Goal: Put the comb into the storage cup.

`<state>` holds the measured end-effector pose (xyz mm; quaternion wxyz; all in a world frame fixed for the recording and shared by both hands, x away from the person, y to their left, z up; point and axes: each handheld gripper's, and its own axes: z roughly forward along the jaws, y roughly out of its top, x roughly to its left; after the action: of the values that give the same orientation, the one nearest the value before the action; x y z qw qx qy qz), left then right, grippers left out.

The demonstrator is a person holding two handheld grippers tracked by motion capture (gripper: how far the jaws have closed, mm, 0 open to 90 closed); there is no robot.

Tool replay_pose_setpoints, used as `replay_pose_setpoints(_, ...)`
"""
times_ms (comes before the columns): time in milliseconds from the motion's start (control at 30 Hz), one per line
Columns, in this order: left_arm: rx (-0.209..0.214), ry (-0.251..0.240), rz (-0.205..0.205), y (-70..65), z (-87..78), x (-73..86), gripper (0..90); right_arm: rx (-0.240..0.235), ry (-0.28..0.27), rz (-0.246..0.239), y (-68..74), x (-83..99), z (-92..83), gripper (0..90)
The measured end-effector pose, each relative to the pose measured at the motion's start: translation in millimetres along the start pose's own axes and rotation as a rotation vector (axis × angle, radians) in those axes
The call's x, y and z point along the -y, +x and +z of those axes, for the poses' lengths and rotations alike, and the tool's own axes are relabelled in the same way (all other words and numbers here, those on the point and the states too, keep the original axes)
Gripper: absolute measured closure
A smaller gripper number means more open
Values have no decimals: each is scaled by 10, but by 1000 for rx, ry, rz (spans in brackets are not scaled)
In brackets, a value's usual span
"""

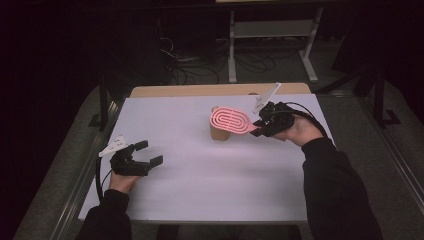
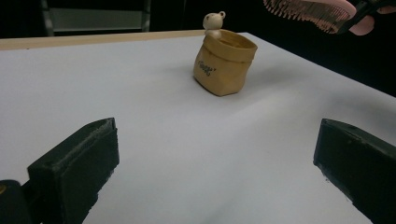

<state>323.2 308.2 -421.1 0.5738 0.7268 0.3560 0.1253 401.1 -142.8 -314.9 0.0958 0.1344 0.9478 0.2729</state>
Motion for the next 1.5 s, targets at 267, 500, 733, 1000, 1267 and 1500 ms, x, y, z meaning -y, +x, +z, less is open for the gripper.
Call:
replay_pose_setpoints(267, 66, -15, -40, -80, 5, -93, 0, 15, -31, -7, 4, -63, -64, 688)
replay_pose_setpoints(500, 99, -3, -41, -166, 57, -189, 0, 24, -53, -15, 33, -86, -96, 688)
replay_pose_setpoints(733, 120, -31, -95, -216, 125, -334, 0, 35, -65, -18, 26, -153, -144, 688)
replay_pose_setpoints(1000, 150, -41, -94, -249, 190, -453, 0, 40, -81, -44, 39, -308, -157, 688)
replay_pose_setpoints(1267, 169, -52, -102, -289, 322, -586, 0, 34, -92, -67, 76, -453, -122, 688)
replay_pose_setpoints(1500, 198, -34, -99, -363, 441, -719, 0, 32, -98, -83, 89, -539, -91, 688)
